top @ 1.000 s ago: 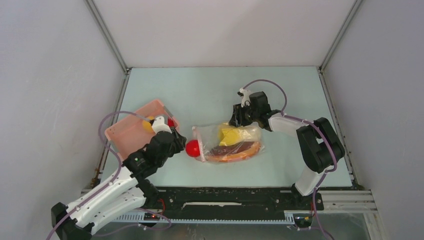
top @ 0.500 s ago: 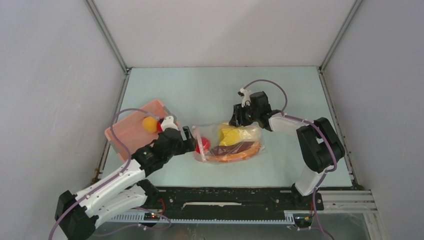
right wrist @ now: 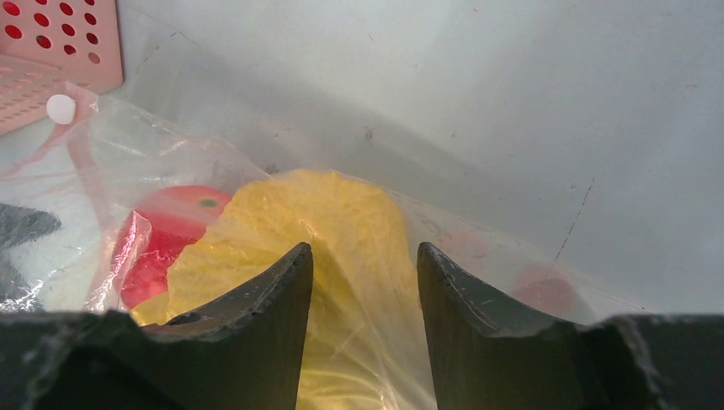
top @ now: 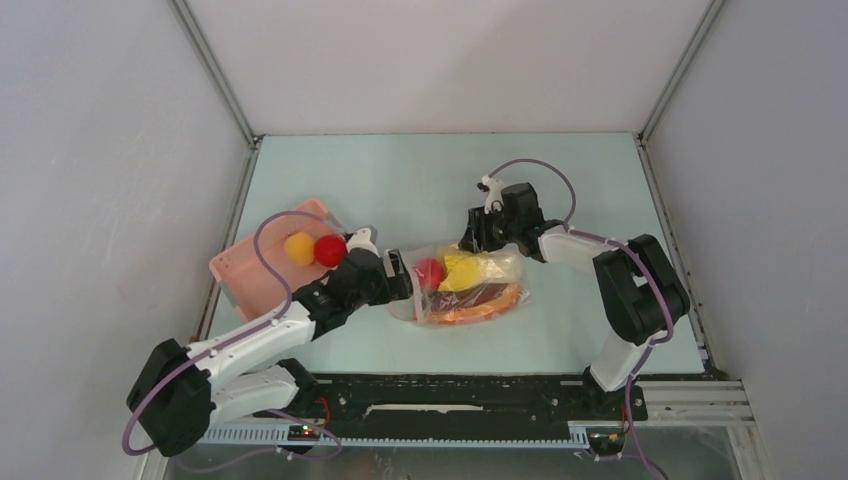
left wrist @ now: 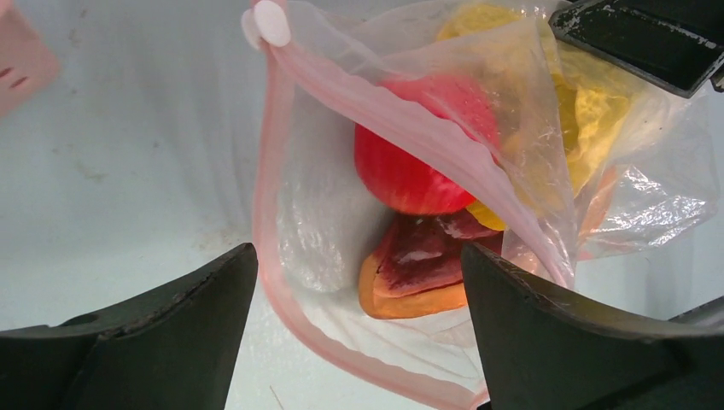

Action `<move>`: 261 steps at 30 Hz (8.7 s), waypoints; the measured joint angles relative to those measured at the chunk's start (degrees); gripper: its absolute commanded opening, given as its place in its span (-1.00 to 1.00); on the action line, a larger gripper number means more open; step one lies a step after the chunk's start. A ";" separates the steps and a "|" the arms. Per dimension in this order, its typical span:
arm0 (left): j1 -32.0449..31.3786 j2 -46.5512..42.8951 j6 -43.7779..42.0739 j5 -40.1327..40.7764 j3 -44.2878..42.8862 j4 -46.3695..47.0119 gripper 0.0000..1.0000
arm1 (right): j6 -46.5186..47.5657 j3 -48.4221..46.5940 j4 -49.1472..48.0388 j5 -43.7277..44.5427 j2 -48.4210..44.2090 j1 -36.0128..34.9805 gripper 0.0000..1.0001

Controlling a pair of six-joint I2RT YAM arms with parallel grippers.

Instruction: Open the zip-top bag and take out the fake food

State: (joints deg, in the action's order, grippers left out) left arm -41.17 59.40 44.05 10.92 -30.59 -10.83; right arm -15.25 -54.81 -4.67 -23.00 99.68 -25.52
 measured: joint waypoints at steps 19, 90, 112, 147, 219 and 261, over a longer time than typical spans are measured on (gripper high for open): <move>0.00 9.51 0.11 -5.09 -0.04 10.23 0.83 | -0.37 0.02 -0.44 -0.83 0.70 0.24 0.11; 5.64 -14.05 -6.64 6.56 -9.97 -25.92 -0.01 | -1.25 -0.35 -3.04 -6.60 5.33 2.12 0.56; 52.06 2.86 -13.00 -8.28 -11.43 -16.87 0.79 | -1.27 -0.35 -3.04 -7.23 5.38 2.54 0.56; 21.03 -21.24 -8.28 -14.32 0.13 -11.63 0.83 | -0.81 -0.24 18.10 28.79 -26.49 -26.62 0.64; -2.80 -36.17 22.12 -2.01 25.79 13.35 -0.11 | -23.43 -1.18 19.12 62.62 -13.60 -55.98 -1.00; -3.34 2.71 16.20 -16.79 20.39 28.89 0.08 | -24.24 6.36 11.17 61.61 -14.43 -58.31 -0.70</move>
State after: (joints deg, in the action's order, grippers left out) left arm -44.51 62.11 60.25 -5.87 -10.20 18.06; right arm -39.48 -48.45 6.50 38.61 85.25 -83.83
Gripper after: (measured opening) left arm 0.537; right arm 0.007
